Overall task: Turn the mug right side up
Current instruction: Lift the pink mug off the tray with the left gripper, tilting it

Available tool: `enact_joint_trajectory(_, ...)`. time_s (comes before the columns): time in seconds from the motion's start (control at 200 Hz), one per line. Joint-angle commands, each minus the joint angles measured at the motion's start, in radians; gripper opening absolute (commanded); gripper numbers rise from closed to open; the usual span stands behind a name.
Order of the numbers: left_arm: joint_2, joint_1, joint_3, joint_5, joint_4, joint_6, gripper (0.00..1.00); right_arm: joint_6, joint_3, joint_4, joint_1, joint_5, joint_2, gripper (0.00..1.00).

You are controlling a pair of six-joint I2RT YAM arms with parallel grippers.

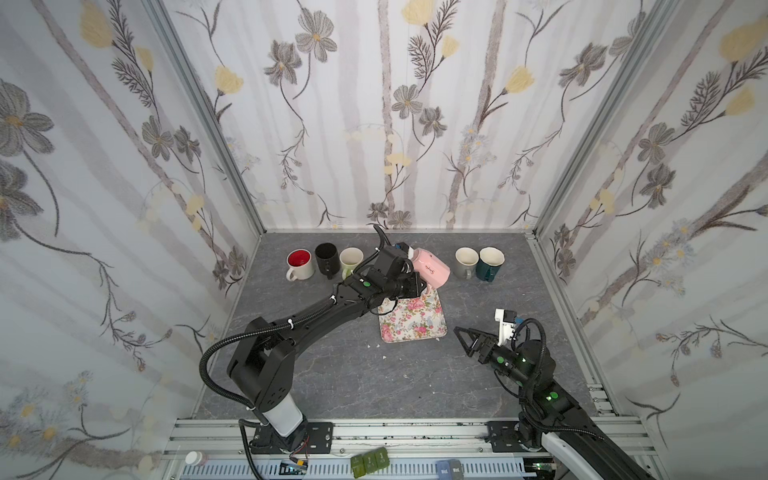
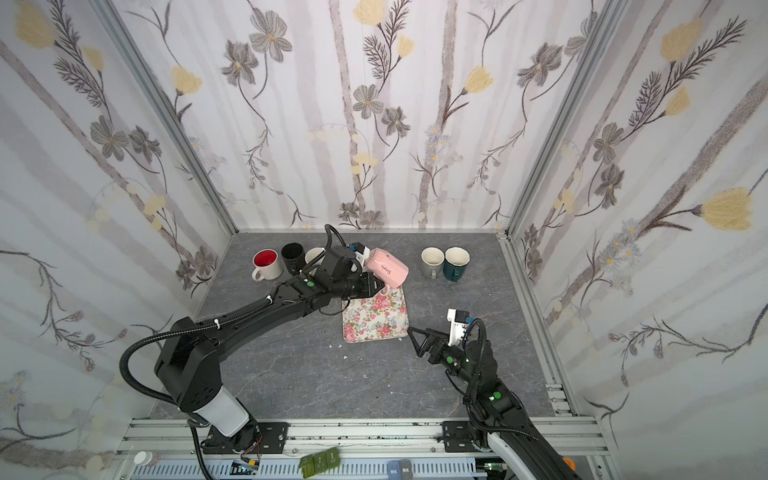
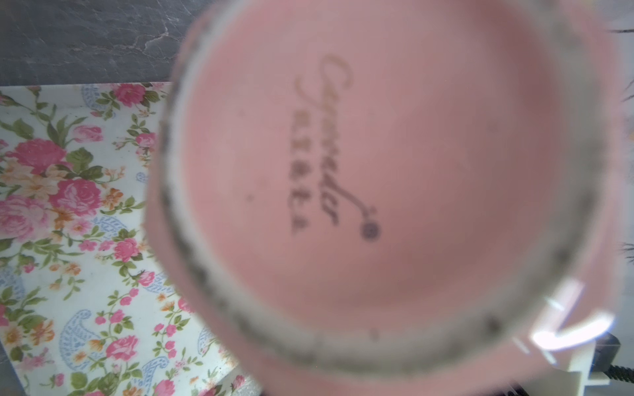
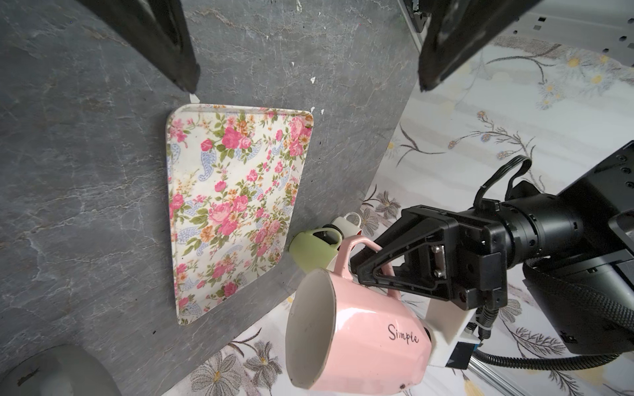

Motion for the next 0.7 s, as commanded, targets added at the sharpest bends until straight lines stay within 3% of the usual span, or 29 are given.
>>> enact_joint_trajectory(0.0, -0.030, -0.015, -0.002, 0.044, 0.139, -0.048, 0.00, 0.030, 0.020, 0.135, 0.000, -0.029, 0.030, 1.00)
enact_joint_trajectory(0.46, -0.100, -0.074, -0.055, 0.114, 0.208, -0.107, 0.00, 0.095, 0.045, 0.327, 0.001, -0.041, 0.118, 1.00)
enact_joint_trajectory(0.694, -0.124, -0.101, -0.104, 0.148, 0.286, -0.145, 0.00, 0.128, 0.072, 0.404, 0.003, -0.088, 0.171, 0.88)
